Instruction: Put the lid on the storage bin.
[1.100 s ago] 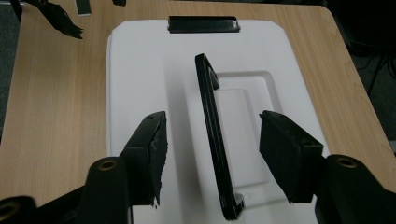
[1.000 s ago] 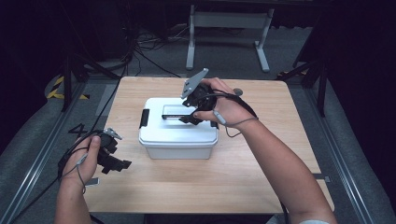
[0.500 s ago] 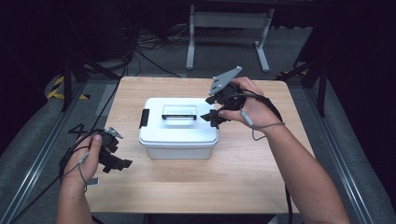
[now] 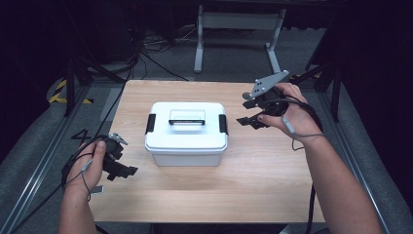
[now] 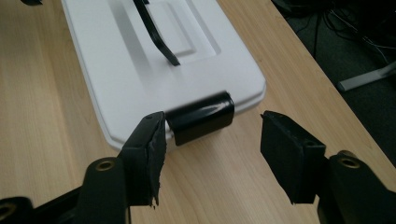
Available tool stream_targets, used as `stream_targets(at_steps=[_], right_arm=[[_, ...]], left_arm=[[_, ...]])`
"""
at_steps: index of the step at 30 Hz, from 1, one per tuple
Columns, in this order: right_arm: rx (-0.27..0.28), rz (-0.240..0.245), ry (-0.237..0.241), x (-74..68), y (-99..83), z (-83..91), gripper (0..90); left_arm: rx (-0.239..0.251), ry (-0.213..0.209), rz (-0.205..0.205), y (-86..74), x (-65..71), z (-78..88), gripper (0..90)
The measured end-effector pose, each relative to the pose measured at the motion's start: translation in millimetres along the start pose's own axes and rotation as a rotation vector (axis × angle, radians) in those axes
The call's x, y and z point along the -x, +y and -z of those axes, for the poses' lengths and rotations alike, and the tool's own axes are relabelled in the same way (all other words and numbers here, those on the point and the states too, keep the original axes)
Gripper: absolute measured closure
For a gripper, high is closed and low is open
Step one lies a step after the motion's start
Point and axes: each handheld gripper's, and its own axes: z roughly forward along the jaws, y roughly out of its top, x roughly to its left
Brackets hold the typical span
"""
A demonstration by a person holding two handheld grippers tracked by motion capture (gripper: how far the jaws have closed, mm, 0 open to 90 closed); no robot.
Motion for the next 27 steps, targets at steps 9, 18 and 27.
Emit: stream_targets(at_steps=[9,18,27], right_arm=[[0.001,-0.055,-0.029,10.4,-25.6,17.4,39.1],[-0.034,-0.120,-0.059,22.0,-60.3,24.1,37.3],[-0.057,-0.179,-0.063,28.2,-88.4,23.2,34.0]], left_arm=[[-0.002,0.002,0.005,-0.1,0.2,-0.6,19.3],[-0.007,0.000,0.009,-0.9,-0.3,-2.5,19.4],[-0.004,-0.003,0.020,-4.4,-1.2,-1.4,19.4]])
